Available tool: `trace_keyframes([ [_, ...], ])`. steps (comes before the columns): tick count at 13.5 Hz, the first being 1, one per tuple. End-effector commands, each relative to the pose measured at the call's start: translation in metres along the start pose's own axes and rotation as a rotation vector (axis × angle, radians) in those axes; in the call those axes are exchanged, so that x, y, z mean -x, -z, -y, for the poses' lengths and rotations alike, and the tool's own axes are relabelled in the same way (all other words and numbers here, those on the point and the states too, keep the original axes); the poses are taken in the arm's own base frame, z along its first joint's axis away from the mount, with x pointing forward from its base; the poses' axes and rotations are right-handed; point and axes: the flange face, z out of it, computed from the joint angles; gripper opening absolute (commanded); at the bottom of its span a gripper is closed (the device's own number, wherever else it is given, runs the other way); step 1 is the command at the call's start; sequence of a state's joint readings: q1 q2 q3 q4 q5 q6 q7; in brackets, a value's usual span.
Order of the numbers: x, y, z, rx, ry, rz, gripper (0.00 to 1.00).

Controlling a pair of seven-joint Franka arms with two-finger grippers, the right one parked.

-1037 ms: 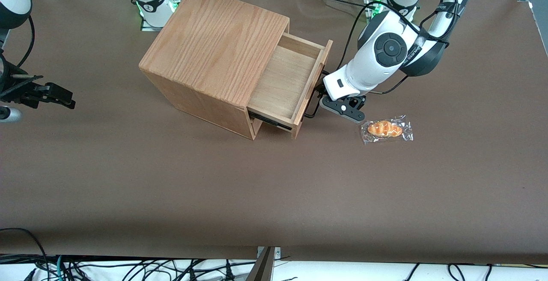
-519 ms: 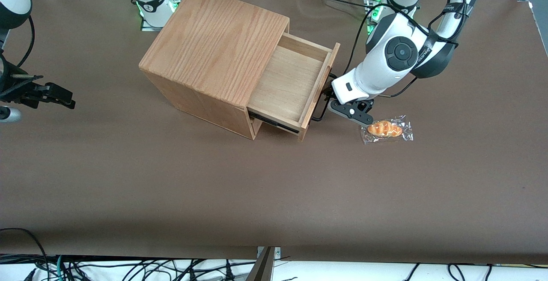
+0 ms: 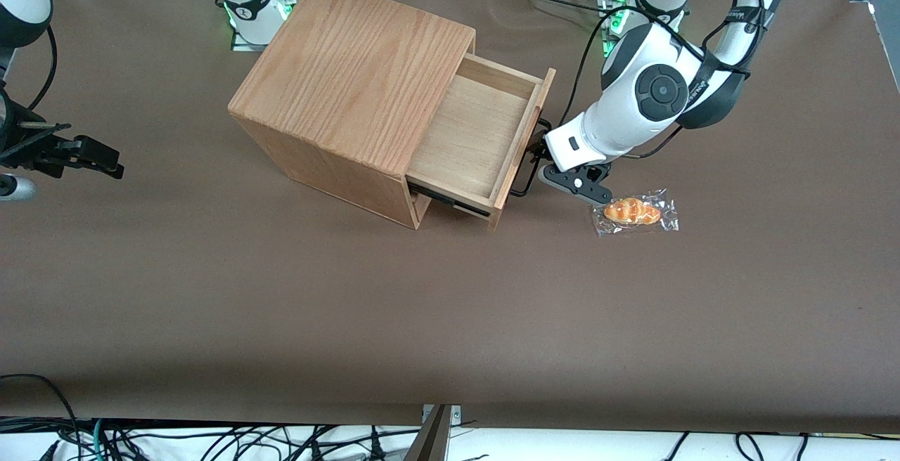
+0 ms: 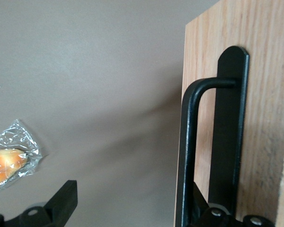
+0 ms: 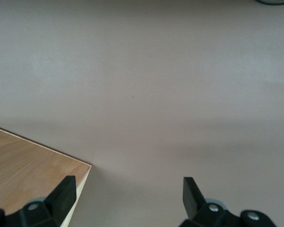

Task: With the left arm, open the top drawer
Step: 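Pull the handle outward with the left gripper, sliding the drawer open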

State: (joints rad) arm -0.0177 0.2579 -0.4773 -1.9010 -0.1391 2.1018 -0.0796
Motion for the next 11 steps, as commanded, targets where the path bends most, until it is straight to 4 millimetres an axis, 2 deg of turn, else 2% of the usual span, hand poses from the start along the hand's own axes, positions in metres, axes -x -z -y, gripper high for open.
trace_keyframes([
  [1, 0.008, 0.007, -0.003, 0.047, 0.016, 0.011, 1.00],
  [4, 0.010, 0.011, -0.007, 0.083, 0.033, 0.029, 1.00],
  [6, 0.010, 0.025, -0.010, 0.090, 0.029, 0.035, 1.00],
  [8, 0.011, 0.052, -0.015, 0.078, 0.013, 0.051, 1.00],
  [11, 0.016, 0.102, 0.010, 0.051, 0.057, 0.014, 1.00],
])
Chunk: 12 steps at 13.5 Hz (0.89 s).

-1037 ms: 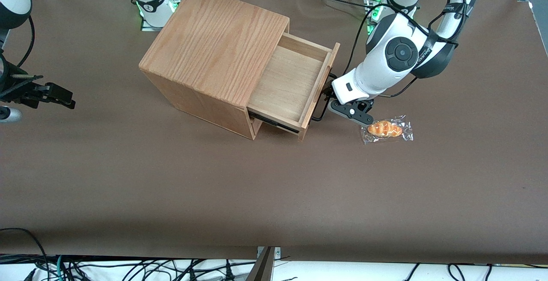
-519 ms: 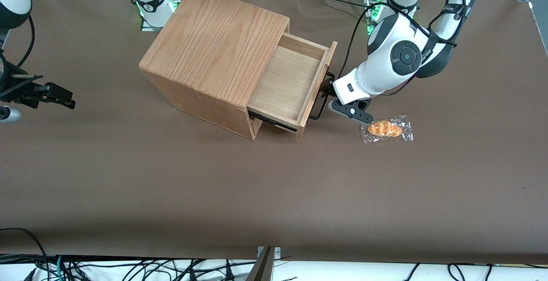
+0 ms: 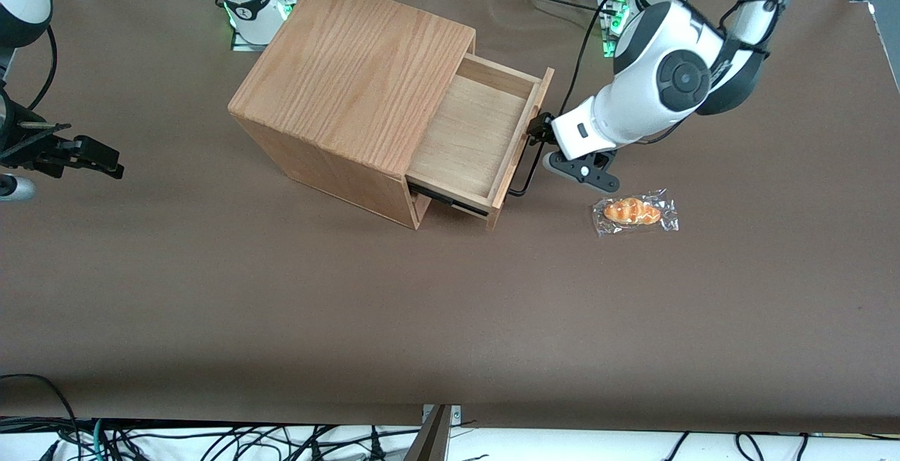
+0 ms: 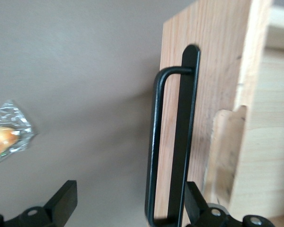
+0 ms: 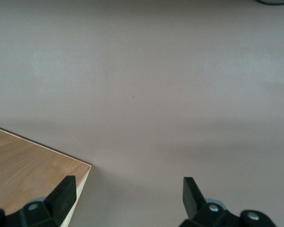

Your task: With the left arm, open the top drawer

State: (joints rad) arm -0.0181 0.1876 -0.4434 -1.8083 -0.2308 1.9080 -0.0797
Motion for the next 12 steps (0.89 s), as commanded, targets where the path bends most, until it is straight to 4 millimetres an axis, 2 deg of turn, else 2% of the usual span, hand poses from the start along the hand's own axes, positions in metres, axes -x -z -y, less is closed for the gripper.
trace_keyframes([
  [1, 0.013, 0.052, 0.027, -0.014, 0.041, -0.036, 1.00],
  [5, 0.027, 0.114, 0.073, -0.190, 0.077, -0.131, 1.00],
  [6, 0.031, 0.129, 0.088, -0.205, 0.106, -0.156, 1.00],
  [8, 0.037, 0.161, 0.134, -0.209, 0.189, -0.201, 1.00],
  [9, 0.040, 0.175, 0.148, -0.209, 0.218, -0.209, 1.00],
  [12, 0.036, 0.199, 0.144, -0.296, 0.199, -0.186, 1.00],
])
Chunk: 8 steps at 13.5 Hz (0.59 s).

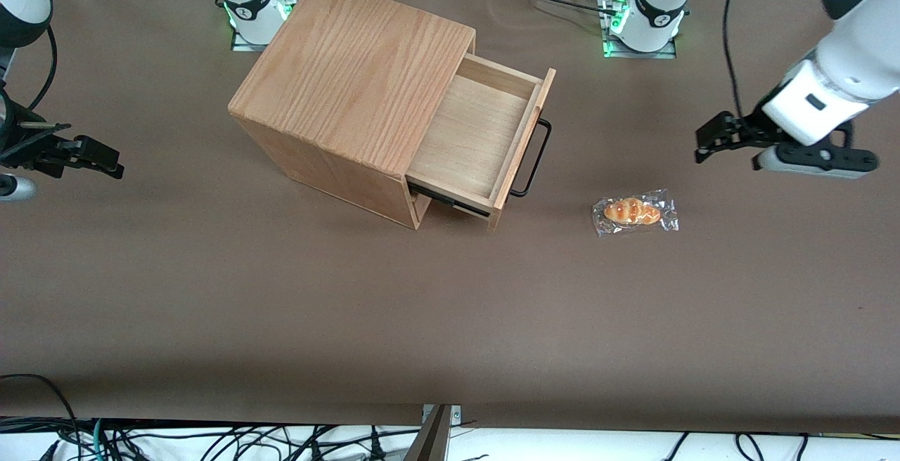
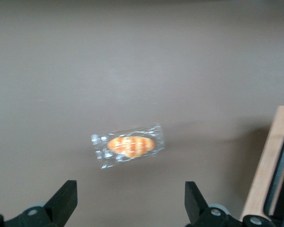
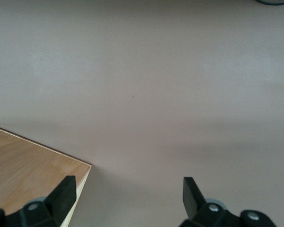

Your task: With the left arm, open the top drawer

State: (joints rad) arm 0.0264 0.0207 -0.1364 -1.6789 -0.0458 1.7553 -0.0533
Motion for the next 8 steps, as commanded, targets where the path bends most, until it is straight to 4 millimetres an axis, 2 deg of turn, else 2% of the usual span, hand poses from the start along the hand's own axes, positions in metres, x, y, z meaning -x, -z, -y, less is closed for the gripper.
trace_keyframes([
  [1, -0.0081, 0.0231, -0.0146, -0.064, -0.037, 0.005, 1.00],
  [8, -0.0043, 0.0244, -0.0114, -0.028, -0.020, 0.010, 1.00],
])
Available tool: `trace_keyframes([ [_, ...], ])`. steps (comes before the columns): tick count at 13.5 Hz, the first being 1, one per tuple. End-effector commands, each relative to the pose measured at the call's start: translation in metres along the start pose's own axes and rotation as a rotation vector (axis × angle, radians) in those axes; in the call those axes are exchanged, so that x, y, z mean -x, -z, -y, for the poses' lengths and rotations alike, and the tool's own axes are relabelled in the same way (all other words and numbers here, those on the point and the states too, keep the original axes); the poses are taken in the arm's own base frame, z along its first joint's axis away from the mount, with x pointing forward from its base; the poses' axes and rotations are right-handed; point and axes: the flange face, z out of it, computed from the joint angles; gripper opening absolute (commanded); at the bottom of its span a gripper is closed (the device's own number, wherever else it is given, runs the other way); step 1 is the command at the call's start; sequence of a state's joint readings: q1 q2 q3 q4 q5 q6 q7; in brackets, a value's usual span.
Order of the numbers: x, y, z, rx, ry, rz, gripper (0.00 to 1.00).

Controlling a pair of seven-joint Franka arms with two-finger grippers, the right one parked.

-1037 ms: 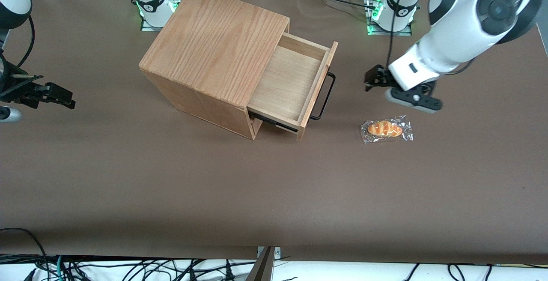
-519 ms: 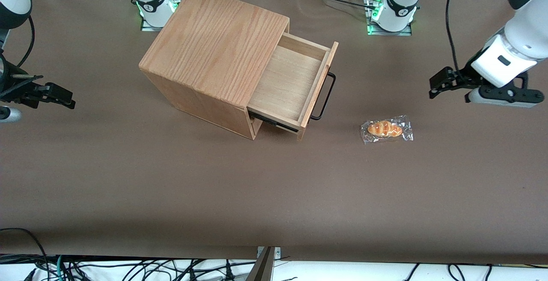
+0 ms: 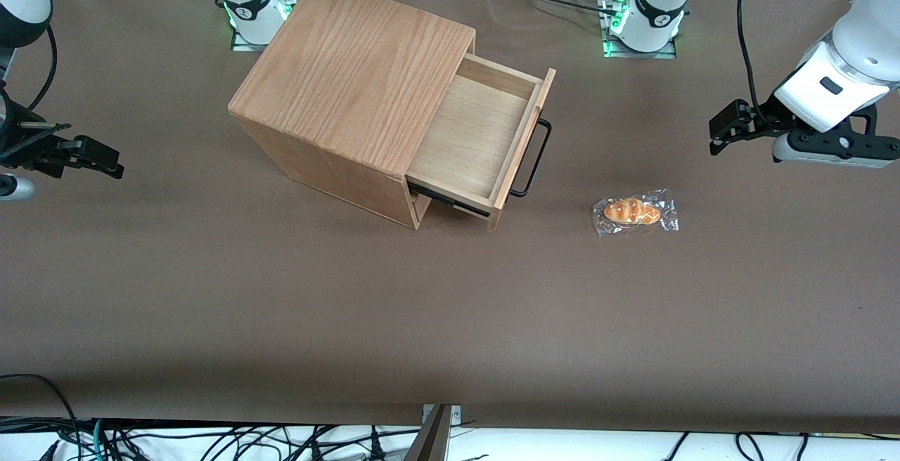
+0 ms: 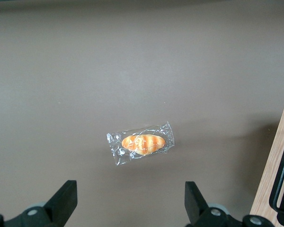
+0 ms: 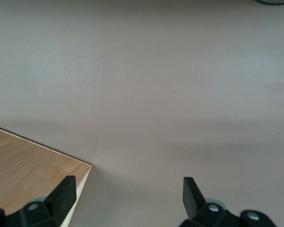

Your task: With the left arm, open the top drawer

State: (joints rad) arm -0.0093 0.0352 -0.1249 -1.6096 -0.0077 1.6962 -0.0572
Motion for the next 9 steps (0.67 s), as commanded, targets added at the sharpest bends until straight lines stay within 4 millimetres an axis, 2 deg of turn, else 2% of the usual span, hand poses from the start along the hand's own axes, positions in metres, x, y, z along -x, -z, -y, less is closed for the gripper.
trace_keyframes([
  [1, -0.002, 0.005, 0.003, 0.006, 0.013, 0.012, 1.00],
  [9, 0.010, 0.007, 0.003, -0.003, 0.026, 0.090, 1.00],
])
